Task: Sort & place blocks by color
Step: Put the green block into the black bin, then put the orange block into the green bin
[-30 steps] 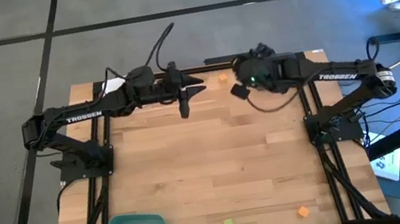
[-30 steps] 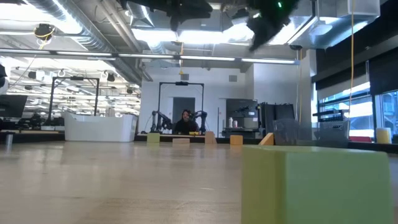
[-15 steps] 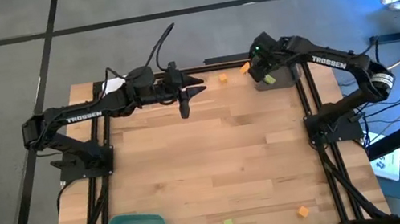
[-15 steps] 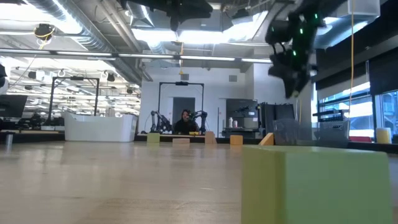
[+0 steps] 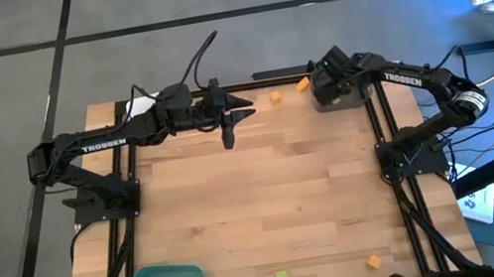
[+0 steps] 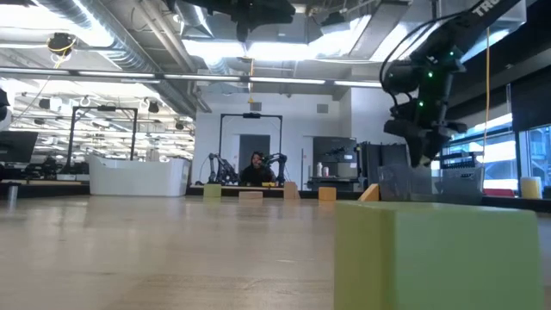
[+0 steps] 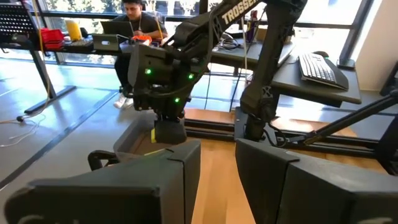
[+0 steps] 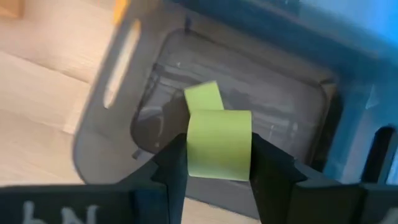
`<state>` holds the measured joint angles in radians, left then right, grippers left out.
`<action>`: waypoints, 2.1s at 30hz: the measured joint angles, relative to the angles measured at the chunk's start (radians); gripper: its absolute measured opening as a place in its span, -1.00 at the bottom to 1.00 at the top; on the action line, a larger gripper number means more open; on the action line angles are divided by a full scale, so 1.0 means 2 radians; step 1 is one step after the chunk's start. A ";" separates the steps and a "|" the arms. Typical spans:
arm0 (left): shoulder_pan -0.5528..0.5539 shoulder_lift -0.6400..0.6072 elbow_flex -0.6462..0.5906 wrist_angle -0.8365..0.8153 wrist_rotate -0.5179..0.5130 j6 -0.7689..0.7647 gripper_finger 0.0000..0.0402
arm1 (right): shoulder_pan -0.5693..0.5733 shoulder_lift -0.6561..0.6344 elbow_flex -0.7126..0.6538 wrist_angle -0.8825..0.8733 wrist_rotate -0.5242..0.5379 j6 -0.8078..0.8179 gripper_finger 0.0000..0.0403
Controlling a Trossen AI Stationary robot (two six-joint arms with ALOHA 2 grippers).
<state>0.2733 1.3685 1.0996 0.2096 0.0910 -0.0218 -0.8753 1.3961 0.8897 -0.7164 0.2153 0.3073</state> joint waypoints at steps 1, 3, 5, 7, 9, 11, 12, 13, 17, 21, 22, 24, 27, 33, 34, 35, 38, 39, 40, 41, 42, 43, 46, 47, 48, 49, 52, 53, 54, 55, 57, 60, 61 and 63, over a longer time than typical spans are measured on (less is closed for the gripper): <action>0.000 0.000 0.000 0.000 0.000 0.000 -0.53 | -0.002 0.001 -0.003 0.001 0.000 0.001 -0.33; 0.000 0.000 0.000 0.000 0.000 0.000 -0.53 | -0.003 0.001 -0.010 0.010 0.000 -0.004 -0.33; 0.000 0.000 0.000 0.000 0.000 0.000 -0.53 | -0.003 0.001 -0.017 0.017 0.000 -0.010 -0.30; 0.000 0.000 0.000 0.000 0.000 0.000 -0.53 | -0.003 0.001 -0.021 0.020 0.000 -0.012 -0.22; 0.000 0.000 0.000 0.000 0.000 0.000 -0.53 | -0.003 0.001 -0.023 0.018 0.000 -0.009 -0.15; 0.000 0.000 0.000 0.000 0.000 0.000 -0.53 | -0.003 0.001 -0.023 0.016 0.000 -0.007 -0.11; 0.001 0.000 0.000 0.000 0.000 0.000 -0.53 | -0.003 0.001 -0.023 0.017 0.000 -0.007 -0.10; 0.001 0.000 0.000 0.000 0.000 0.000 -0.53 | -0.003 0.001 -0.023 0.017 0.000 -0.005 -0.10; 0.001 0.000 0.000 -0.009 0.000 0.000 -0.53 | -0.003 0.001 -0.023 0.020 0.000 0.010 -0.10; 0.001 0.000 0.000 -0.040 -0.002 0.003 -0.53 | -0.003 0.001 -0.018 0.019 -0.015 -0.001 -0.11; 0.001 0.000 0.000 -0.049 -0.002 0.003 -0.53 | -0.003 0.000 -0.014 0.018 -0.031 -0.008 -0.11; 0.001 0.000 0.000 -0.063 -0.002 0.003 -0.53 | -0.001 -0.006 -0.004 0.018 -0.069 -0.027 -0.10; 0.001 -0.001 0.000 -0.087 -0.001 0.002 -0.53 | 0.025 -0.026 0.007 0.020 -0.105 -0.070 -0.09; 0.001 -0.003 0.000 -0.167 0.088 0.039 -0.53 | 0.116 -0.098 0.013 0.020 -0.179 -0.166 -0.09; 0.001 -0.003 0.000 -0.182 0.111 0.053 -0.53 | 0.133 -0.111 0.013 0.020 -0.199 -0.172 -0.09; -0.001 -0.003 0.000 -0.195 0.129 0.063 -0.53 | 0.148 -0.122 0.013 0.019 -0.219 -0.178 -0.09; -0.014 -0.003 0.000 -0.229 0.144 0.080 -0.53 | 0.193 -0.154 0.013 0.018 -0.277 -0.190 -0.09; -0.021 -0.003 0.000 -0.237 0.140 0.087 -0.53 | 0.208 -0.162 0.013 0.018 -0.295 -0.197 -0.09; -0.028 -0.003 0.000 -0.243 0.137 0.094 -0.53 | 0.223 -0.170 0.013 0.018 -0.311 -0.202 -0.09; -0.036 -0.003 0.000 -0.250 0.133 0.098 -0.53 | 0.240 -0.177 0.013 0.018 -0.328 -0.209 -0.09; -0.044 -0.003 0.000 -0.256 0.131 0.101 -0.53 | 0.258 -0.182 0.013 0.018 -0.344 -0.212 -0.09; -0.052 -0.003 0.000 -0.261 0.130 0.105 -0.53 | 0.275 -0.186 0.013 0.018 -0.357 -0.213 -0.09; -0.076 -0.003 0.000 -0.273 0.123 0.106 -0.53 | 0.332 -0.192 0.013 0.017 -0.375 -0.207 -0.09; -0.084 -0.003 0.000 -0.277 0.118 0.105 -0.53 | 0.351 -0.193 0.013 0.017 -0.374 -0.200 -0.09; -0.091 -0.003 0.000 -0.283 0.113 0.104 -0.53 | 0.371 -0.193 0.013 0.017 -0.371 -0.191 -0.09; -0.098 -0.003 0.000 -0.287 0.108 0.104 -0.53 | 0.390 -0.193 0.013 0.018 -0.366 -0.174 -0.09; -0.117 -0.003 0.000 -0.292 0.093 0.087 -0.53 | 0.446 -0.192 0.013 0.019 -0.342 -0.116 -0.09; -0.124 -0.003 0.000 -0.293 0.092 0.080 -0.53 | 0.465 -0.192 0.013 0.019 -0.331 -0.094 -0.09; -0.129 -0.003 0.000 -0.294 0.092 0.077 -0.53 | 0.481 -0.192 0.013 0.019 -0.321 -0.071 -0.09; -0.135 -0.003 0.000 -0.293 0.091 0.073 -0.53 | 0.499 -0.192 0.013 0.019 -0.310 -0.044 -0.09; -0.145 -0.003 0.000 -0.293 0.088 0.065 -0.53 | 0.533 -0.192 0.013 0.020 -0.292 0.009 -0.09; -0.161 -0.003 0.000 -0.296 0.077 0.060 -0.53 | 0.585 -0.192 0.013 0.020 -0.277 0.090 -0.09; -0.165 -0.003 0.000 -0.296 0.075 0.060 -0.53 | 0.601 -0.192 0.013 0.020 -0.275 0.120 -0.09; -0.174 -0.003 0.000 -0.296 0.072 0.060 -0.53 | 0.632 -0.192 0.013 0.021 -0.275 0.184 -0.09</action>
<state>-0.0740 1.3624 1.0988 -0.3832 0.2344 0.0979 0.3894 1.0115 0.9157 -0.6749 -0.3353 0.6752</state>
